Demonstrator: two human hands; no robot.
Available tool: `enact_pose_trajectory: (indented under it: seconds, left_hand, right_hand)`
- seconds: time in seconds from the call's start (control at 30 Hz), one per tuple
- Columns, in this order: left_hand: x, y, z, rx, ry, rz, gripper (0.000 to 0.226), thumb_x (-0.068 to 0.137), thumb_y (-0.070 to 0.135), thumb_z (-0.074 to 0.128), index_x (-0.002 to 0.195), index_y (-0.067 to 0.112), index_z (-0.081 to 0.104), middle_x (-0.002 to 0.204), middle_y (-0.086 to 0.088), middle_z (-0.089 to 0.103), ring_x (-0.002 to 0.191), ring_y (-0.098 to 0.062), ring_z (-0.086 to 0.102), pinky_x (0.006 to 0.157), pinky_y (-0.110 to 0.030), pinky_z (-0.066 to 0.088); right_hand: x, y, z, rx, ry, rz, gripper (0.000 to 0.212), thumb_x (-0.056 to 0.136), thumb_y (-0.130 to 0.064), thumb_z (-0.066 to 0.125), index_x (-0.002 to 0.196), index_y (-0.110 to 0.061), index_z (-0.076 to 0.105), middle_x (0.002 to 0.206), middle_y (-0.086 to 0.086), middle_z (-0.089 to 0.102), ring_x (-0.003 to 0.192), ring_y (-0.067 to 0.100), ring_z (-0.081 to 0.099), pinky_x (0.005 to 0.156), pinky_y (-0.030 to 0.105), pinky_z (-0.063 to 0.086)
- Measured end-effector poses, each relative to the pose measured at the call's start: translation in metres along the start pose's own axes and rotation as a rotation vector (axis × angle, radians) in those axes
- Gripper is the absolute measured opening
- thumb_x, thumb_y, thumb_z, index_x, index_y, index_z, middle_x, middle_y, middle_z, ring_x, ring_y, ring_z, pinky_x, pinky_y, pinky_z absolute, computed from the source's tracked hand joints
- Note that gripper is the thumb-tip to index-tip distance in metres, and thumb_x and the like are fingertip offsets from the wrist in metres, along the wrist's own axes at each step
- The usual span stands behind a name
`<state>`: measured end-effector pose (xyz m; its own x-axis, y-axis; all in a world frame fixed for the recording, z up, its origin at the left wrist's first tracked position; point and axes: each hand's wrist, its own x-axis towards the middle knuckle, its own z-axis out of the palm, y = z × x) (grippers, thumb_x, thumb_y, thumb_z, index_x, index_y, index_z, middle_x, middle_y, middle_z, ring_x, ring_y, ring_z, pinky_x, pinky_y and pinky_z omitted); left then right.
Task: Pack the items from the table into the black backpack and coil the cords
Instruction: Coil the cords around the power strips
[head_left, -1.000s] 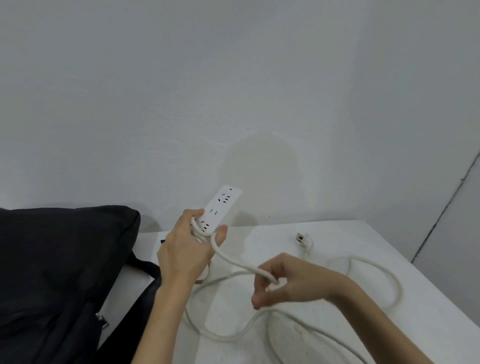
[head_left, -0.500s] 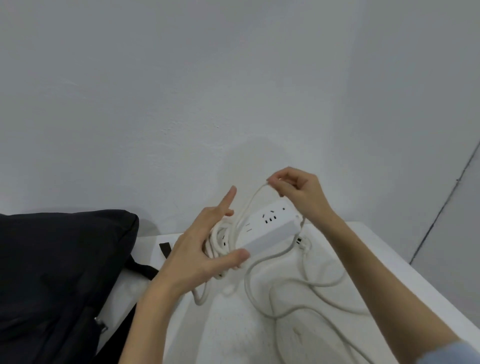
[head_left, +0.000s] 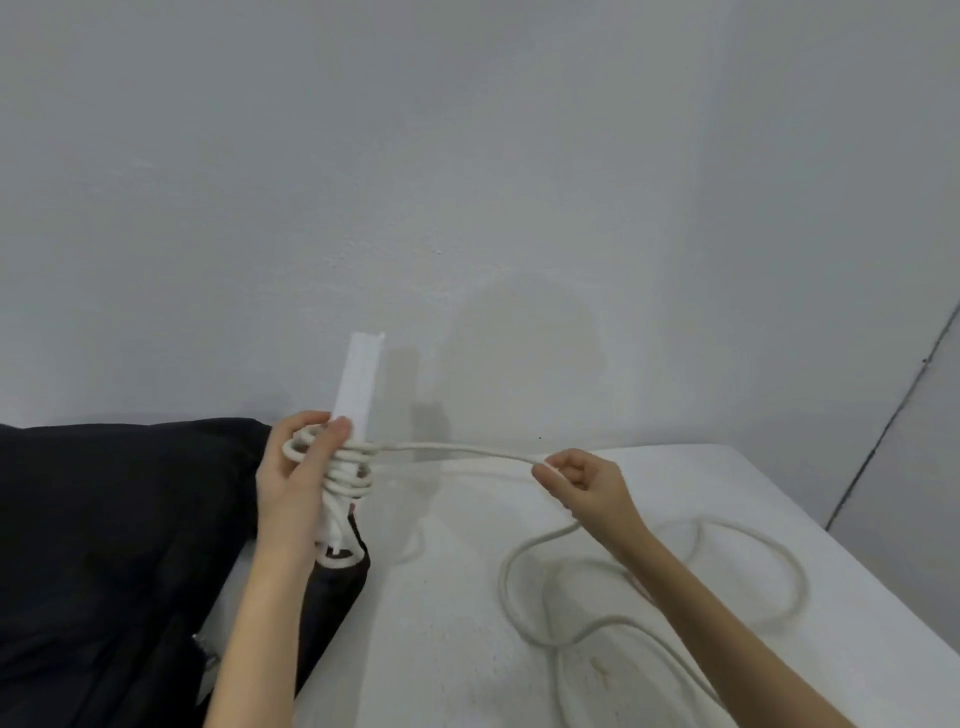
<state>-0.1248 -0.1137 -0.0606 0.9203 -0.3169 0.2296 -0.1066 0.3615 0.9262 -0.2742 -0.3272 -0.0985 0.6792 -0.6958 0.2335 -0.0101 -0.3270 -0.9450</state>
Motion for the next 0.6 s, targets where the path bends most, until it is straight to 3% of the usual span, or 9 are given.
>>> enact_pose_trajectory:
  seconds: [0.1, 0.23, 0.3, 0.4, 0.5, 0.6]
  left_hand:
    - [0.001, -0.017, -0.001, 0.269, 0.029, 0.022, 0.022, 0.081, 0.026, 0.071, 0.1, 0.024, 0.06, 0.095, -0.003, 0.064, 0.084, -0.019, 0.063, 0.076, -0.032, 0.051]
    - [-0.011, -0.024, 0.012, 0.666, 0.122, 0.081, 0.033, 0.078, 0.048, 0.069, 0.103, 0.034, 0.052, 0.091, 0.013, 0.061, 0.075, -0.008, 0.059, 0.062, -0.027, 0.044]
    - [-0.014, -0.029, 0.016, 0.797, 0.028, 0.091, 0.05, 0.069, 0.056, 0.072, 0.109, 0.039, 0.047, 0.105, 0.02, 0.054, 0.083, -0.011, 0.059, 0.062, -0.028, 0.041]
    - [-0.021, -0.037, 0.03, 0.904, -0.142, 0.087, 0.085, 0.05, 0.066, 0.076, 0.122, 0.039, 0.04, 0.12, 0.022, 0.048, 0.098, -0.013, 0.057, 0.072, -0.031, 0.043]
    - [-0.031, -0.039, 0.049, 0.996, -0.156, 0.115, 0.1, 0.045, 0.083, 0.059, 0.128, 0.033, 0.036, 0.118, 0.019, 0.051, 0.095, -0.018, 0.06, 0.069, -0.029, 0.039]
    - [-0.039, -0.043, 0.06, 0.971, -0.116, 0.118, 0.088, 0.048, 0.072, 0.032, 0.123, 0.028, 0.039, 0.1, 0.009, 0.062, 0.08, -0.023, 0.06, 0.064, -0.03, 0.039]
  right_hand:
    - [0.0, -0.019, 0.0, -0.084, 0.076, -0.241, 0.014, 0.082, -0.019, 0.071, 0.07, -0.017, 0.064, 0.055, -0.007, 0.057, 0.053, 0.006, 0.049, 0.056, 0.019, 0.039]
    - [-0.011, -0.052, 0.009, -0.358, 0.029, -0.524, 0.023, 0.079, -0.043, 0.064, 0.07, -0.022, 0.066, 0.058, -0.006, 0.059, 0.051, 0.002, 0.048, 0.053, 0.016, 0.036]
    - [-0.016, -0.069, 0.013, -0.439, -0.003, -0.618, 0.028, 0.08, -0.048, 0.056, 0.069, -0.024, 0.065, 0.062, -0.01, 0.06, 0.054, -0.004, 0.048, 0.054, 0.012, 0.034]
    - [-0.013, -0.088, 0.012, -0.474, -0.131, -0.615, 0.036, 0.078, -0.052, 0.05, 0.069, -0.022, 0.068, 0.065, -0.011, 0.062, 0.057, 0.001, 0.05, 0.055, 0.019, 0.037]
    - [-0.022, -0.093, 0.024, -0.447, -0.289, -0.592, 0.043, 0.076, -0.056, 0.047, 0.066, -0.019, 0.068, 0.051, -0.013, 0.053, 0.052, 0.005, 0.047, 0.052, 0.02, 0.033]
    - [-0.039, -0.088, 0.041, -0.451, -0.364, -0.683, 0.05, 0.081, -0.051, 0.048, 0.061, -0.007, 0.064, 0.047, -0.005, 0.05, 0.048, 0.014, 0.042, 0.047, 0.025, 0.032]
